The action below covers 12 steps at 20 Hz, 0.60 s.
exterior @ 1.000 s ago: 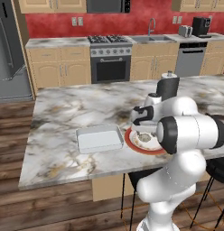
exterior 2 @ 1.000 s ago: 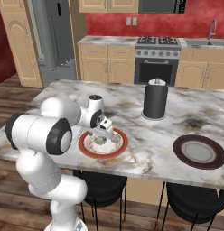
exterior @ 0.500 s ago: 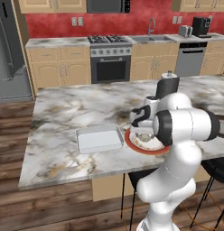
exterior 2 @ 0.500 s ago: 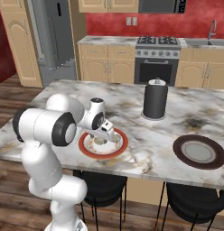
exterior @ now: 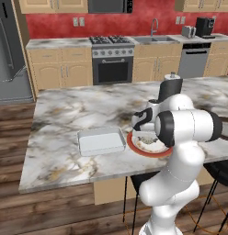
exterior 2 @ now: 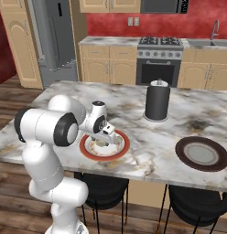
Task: Place two dumplings into each of the tupperware containers and then place the containers in the fridge.
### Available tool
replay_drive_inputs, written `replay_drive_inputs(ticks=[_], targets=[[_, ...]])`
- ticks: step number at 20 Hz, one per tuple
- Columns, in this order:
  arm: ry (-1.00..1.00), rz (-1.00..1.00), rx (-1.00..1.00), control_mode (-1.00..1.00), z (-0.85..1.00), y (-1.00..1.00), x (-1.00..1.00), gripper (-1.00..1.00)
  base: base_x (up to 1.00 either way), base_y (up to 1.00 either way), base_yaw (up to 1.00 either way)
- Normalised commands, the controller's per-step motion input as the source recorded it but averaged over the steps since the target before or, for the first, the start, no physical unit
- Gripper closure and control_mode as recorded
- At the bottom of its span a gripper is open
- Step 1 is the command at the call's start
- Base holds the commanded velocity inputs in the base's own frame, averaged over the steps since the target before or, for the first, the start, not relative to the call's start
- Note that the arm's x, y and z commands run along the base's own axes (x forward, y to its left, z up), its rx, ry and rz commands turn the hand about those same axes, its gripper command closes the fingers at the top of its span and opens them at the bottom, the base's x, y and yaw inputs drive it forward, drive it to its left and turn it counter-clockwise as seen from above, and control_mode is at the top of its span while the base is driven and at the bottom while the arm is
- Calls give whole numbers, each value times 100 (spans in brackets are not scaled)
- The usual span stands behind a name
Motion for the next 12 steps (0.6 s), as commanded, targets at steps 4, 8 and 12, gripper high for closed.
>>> replay_drive_inputs(ticks=[4,8,12], targets=[[0,0,0,-100,0,-8,0,-100,0,0,0],[0,0,0,-100,-1,-9,6,-100,0,0,0],[0,0,0,-100,-7,-1,8,-100,0,0,0]])
